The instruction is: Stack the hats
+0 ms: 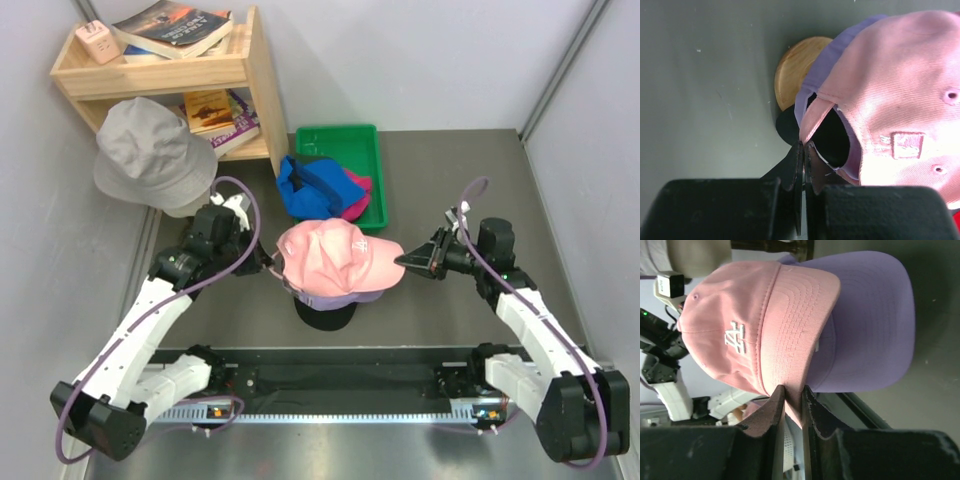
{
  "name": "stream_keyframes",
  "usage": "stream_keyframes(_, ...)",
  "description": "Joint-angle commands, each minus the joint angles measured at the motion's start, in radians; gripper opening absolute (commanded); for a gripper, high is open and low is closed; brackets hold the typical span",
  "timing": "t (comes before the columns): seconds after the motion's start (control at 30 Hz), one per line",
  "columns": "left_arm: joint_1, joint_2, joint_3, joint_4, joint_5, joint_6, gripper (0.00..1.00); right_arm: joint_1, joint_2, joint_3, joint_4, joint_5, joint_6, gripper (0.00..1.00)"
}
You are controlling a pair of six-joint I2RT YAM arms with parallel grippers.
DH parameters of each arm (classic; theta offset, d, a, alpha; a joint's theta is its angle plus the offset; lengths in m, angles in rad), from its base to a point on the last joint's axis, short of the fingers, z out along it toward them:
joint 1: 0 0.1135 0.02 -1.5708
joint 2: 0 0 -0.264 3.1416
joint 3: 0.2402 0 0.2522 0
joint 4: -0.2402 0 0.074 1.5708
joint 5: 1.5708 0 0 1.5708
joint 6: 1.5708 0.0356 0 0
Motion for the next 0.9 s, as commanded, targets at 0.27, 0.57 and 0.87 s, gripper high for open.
stream_keyframes(0.27,0.001,0.066,-0.069,0.059,0.026,0.023,0.0,-0.017,0.127,0.091,-0.374,0.149,-0.389,0.0)
stream_keyframes(0.57,0.001,0.138,-0.108,0.04,0.017,0.029,0.0,-0.017,0.242,0.113,-0.429,0.274,-0.425,0.0)
stream_keyframes(0.87,0.001,0.244,-0.08,-0.012,0.002,0.051,0.0,-0.017,0.308,0.143,-0.493,0.391,-0.486,0.0)
